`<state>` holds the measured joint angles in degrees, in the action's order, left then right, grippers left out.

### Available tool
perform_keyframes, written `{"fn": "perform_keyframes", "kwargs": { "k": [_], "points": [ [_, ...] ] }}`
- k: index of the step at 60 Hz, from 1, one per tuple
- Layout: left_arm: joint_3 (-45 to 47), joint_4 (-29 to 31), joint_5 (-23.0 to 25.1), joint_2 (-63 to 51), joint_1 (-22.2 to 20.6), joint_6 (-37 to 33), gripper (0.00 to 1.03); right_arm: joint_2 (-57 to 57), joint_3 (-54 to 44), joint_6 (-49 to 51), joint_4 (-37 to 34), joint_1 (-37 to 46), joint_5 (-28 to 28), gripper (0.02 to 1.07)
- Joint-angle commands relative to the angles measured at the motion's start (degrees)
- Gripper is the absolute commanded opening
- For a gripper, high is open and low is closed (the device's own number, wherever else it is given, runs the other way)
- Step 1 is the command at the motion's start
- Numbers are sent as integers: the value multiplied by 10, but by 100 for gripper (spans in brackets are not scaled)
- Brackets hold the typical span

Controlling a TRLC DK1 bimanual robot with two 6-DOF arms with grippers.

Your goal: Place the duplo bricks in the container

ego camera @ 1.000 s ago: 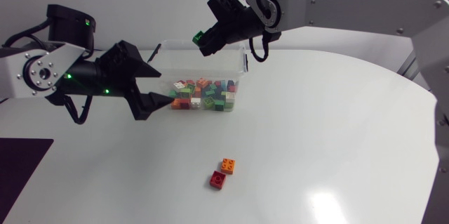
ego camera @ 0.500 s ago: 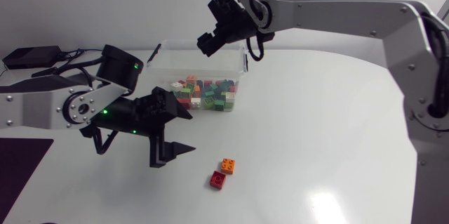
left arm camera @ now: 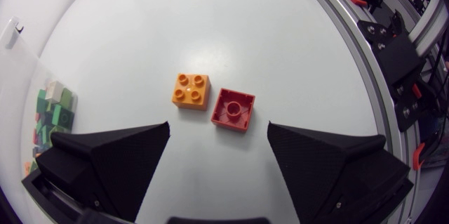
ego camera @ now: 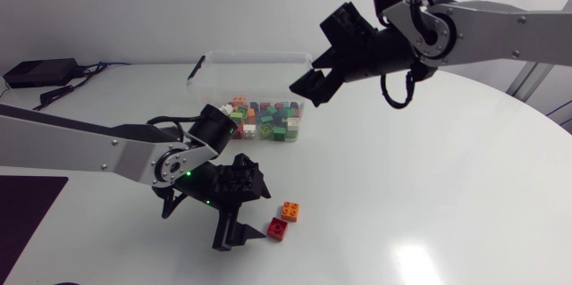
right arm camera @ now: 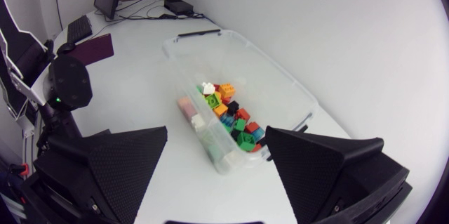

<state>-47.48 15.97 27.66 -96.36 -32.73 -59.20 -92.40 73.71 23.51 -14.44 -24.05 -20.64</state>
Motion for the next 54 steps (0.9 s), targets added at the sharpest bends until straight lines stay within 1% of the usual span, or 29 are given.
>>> {"fn": "perform_keyframes", "kwargs": {
  "k": [1, 11, 17, 18, 19, 22, 26, 27, 28, 36, 42, 48, 54],
  "points": [
    [-18, -2, 6, -31, -15, -23, 96, 29, -56, 20, -5, 7, -6, 103],
    [-26, -2, 6, -58, -33, -23, 90, 49, -124, 37, -5, 6, -11, 103],
    [-29, -2, 6, -72, -43, -23, 80, 52, -152, 44, -2, 2, -12, 103],
    [-30, -3, 6, -76, -44, -23, 76, 52, -156, 44, -2, 1, -12, 103],
    [-31, -3, 6, -77, -44, -23, 75, 52, -161, 46, -2, 1, -12, 103],
    [-33, -2, 6, -84, -46, -23, 64, 52, -171, 49, -2, -2, -12, 103],
    [-35, -2, 8, -89, -47, -21, 42, 49, -189, 55, -1, -10, -12, 103],
    [-35, -2, 8, -89, -48, -21, 41, 49, -194, 58, -2, -13, -12, 103],
    [-35, -2, 9, -90, -48, -21, 36, 49, -198, 61, -2, -16, -12, 103],
    [-34, -1, 10, -92, -51, -17, 35, 42, -224, 82, -11, -31, -12, 103],
    [-34, 13, 10, -78, -46, -15, 35, 36, -236, 100, -23, -40, -14, 103],
    [-30, 35, 10, -53, -37, -19, 34, 23, -238, 107, -30, -46, -17, 103],
    [-20, 47, 10, -22, -18, -20, 34, 4, -240, 106, -32, -58, -15, 103]
  ]
}}
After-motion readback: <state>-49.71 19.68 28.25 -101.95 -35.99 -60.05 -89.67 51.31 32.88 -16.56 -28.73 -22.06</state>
